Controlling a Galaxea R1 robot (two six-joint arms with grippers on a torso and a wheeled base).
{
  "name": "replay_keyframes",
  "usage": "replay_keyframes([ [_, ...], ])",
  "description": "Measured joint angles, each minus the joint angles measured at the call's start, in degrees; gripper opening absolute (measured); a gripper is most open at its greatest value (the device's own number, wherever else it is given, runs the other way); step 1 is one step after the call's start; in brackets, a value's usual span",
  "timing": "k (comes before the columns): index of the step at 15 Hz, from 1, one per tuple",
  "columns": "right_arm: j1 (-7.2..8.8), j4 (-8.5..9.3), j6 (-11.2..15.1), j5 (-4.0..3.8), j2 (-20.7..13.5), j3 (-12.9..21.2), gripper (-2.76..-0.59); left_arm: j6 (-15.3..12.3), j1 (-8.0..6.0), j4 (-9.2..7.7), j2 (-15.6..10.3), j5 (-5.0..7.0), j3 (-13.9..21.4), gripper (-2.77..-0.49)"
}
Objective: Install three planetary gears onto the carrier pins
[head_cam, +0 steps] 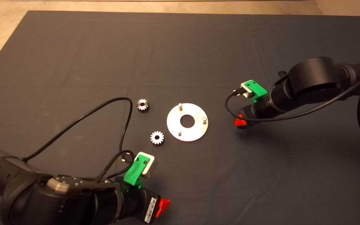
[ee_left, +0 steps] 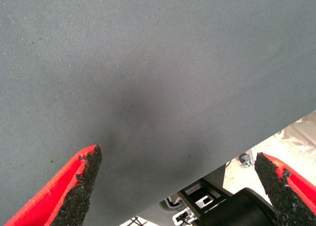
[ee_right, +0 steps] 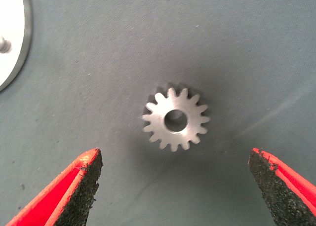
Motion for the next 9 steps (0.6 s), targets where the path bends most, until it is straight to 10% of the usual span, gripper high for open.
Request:
replay_keyframes([
  [5,-0.05,-0.02,0.0,0.0,0.6,-1.8,-1.15,0.0,0.0,0.0,0.0,0.01,0.0,-1.04],
  [9,-1.75,-0.02,-0.1,1.82,1.6,-3.2,-1.15,0.0,0.02,0.02,0.0,0.01,0.0,-1.04],
])
